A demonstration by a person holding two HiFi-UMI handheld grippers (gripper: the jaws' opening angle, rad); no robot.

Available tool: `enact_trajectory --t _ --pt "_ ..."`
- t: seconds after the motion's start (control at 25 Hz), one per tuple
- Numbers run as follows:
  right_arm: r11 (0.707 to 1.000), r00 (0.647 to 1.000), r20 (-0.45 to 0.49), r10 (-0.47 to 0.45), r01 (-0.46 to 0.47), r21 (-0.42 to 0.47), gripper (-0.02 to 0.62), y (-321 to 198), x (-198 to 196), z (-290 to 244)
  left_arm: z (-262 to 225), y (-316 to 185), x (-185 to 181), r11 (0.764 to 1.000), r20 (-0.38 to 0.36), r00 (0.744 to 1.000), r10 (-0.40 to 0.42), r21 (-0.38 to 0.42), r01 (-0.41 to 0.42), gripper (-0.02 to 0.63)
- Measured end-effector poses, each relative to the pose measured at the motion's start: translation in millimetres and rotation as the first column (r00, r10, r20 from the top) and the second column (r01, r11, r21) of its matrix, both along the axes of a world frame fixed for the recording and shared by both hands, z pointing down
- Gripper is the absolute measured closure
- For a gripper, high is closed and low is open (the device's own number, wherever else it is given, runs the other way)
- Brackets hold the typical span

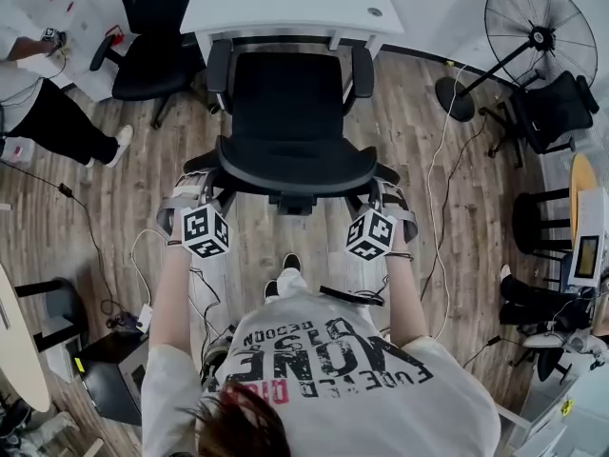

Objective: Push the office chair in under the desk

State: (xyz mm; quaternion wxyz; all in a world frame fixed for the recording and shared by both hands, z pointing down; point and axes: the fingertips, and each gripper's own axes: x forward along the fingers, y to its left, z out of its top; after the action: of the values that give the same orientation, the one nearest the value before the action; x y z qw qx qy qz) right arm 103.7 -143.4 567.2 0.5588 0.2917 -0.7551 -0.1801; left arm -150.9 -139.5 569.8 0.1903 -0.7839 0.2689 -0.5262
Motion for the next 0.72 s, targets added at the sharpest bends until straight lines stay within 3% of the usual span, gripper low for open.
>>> enact_trajectory --t 0.72 --pt "1.0 1.0 -0.001 -0.025 0.025 0.016 0.397 -69.2 -9.0 1.8 2.8 -66.0 -9.7 0.999 0.015 0.999 -0.041 0.012 0.04 0.413"
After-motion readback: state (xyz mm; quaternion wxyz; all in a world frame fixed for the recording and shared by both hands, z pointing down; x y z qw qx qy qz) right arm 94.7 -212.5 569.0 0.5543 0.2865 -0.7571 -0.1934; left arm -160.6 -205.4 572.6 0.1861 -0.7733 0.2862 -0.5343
